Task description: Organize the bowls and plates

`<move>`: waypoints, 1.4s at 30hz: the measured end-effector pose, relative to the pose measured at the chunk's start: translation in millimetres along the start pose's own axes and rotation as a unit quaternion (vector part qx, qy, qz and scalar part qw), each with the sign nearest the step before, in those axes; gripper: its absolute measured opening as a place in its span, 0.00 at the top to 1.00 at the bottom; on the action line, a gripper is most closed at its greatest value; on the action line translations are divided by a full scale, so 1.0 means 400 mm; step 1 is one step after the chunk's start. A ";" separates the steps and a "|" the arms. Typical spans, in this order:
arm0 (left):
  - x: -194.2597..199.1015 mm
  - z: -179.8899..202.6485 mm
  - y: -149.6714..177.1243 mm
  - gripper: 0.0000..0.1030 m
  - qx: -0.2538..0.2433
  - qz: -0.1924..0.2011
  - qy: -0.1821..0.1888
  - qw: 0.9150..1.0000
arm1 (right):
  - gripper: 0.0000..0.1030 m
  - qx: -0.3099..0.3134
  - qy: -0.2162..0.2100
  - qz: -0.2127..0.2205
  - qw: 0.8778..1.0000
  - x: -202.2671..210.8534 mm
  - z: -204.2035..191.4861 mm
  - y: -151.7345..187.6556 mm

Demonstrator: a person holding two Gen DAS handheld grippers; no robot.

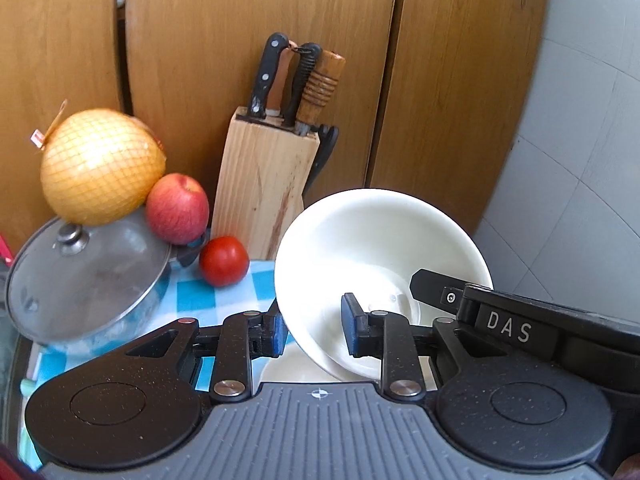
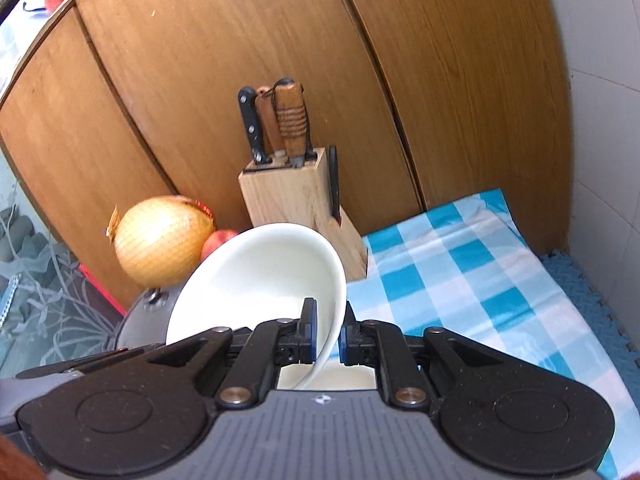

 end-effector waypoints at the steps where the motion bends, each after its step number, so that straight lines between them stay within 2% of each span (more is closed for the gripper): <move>1: 0.005 -0.002 0.011 0.67 0.001 -0.003 0.000 1.000 | 0.88 0.001 0.000 -0.003 1.000 0.003 -0.002 0.013; 12: -0.001 -0.037 0.117 0.68 0.019 -0.049 -0.001 0.999 | 0.87 0.004 0.011 -0.053 0.999 -0.026 0.000 0.127; 23: -0.071 -0.051 0.148 0.67 0.023 -0.081 -0.009 0.996 | 0.87 -0.012 0.014 -0.091 0.996 -0.098 0.039 0.164; 42: -0.139 -0.076 0.169 0.67 0.029 -0.113 -0.004 0.993 | 0.87 -0.010 0.028 -0.117 0.993 -0.166 0.054 0.183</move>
Point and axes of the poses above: each gripper's, at about its wrist camera, not at the fingertips, and x roughly against the way its jaws point, z to its right, y to its underside, the point moved 9 cm from there along -x, roughly the way its jaws point, and after that the axes turned 9 degrees about y, right-handed, at the moved point
